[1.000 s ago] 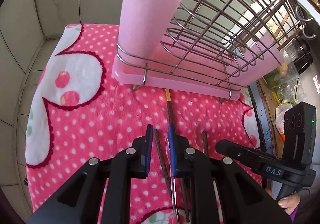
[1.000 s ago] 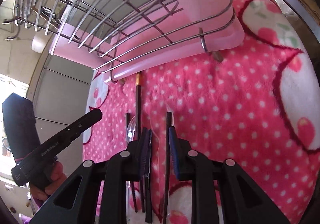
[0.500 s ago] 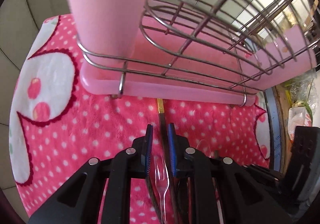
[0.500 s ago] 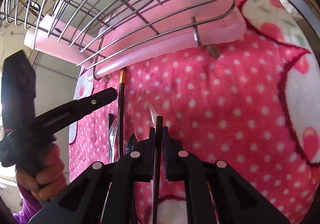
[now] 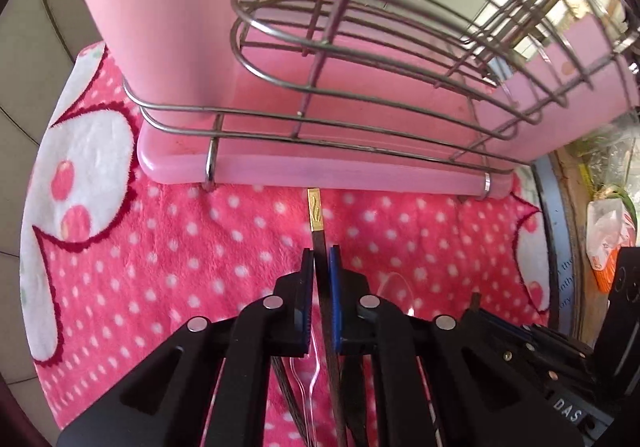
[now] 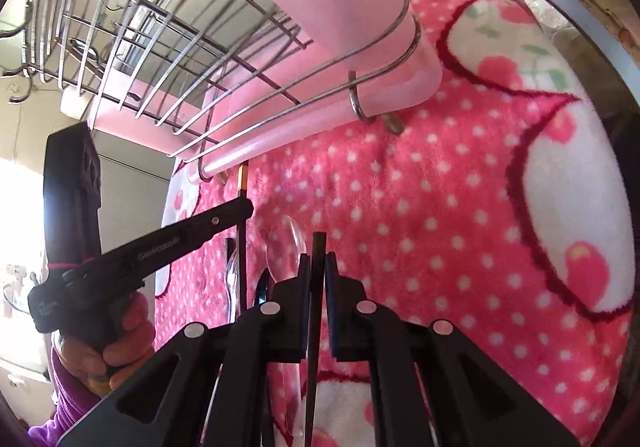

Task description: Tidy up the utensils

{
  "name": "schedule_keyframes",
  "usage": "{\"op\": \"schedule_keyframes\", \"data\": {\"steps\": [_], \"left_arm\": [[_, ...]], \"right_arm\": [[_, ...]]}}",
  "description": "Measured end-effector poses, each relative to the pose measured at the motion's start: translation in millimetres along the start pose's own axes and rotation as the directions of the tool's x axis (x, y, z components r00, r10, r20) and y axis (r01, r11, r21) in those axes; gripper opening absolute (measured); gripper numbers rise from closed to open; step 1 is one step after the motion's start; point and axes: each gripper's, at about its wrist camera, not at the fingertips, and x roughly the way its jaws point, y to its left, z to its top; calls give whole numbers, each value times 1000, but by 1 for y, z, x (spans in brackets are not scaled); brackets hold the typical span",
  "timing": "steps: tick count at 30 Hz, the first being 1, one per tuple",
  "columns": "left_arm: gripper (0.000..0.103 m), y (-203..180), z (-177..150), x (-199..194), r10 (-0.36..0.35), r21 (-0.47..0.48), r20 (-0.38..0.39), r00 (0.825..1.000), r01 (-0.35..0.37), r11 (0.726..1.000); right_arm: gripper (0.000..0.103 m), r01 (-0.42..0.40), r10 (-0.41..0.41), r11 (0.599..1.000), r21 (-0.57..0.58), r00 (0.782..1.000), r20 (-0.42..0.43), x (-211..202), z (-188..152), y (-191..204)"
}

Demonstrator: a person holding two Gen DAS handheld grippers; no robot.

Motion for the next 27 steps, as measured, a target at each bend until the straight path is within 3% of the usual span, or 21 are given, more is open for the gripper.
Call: {"op": "schedule_keyframes", "data": {"steps": [11, 18, 22, 27], "left_arm": [[5, 6, -38, -64, -137, 17, 100, 986, 136, 991], [5, 22, -53, -116, -158, 43, 205, 966, 152, 987], [5, 29, -61, -149, -166, 54, 292, 942, 157, 986], [5, 35, -57, -190, -175, 48, 420, 890, 171, 984]], "right_arm": [[6, -7, 10, 999, -36, 996, 89, -44, -10, 9], [6, 7, 7, 996, -86, 986, 168, -69, -20, 29], [6, 25, 1, 993, -117, 976, 219, -80, -25, 44], [6, 26, 19, 988, -151, 957, 290, -106, -22, 60]]}}
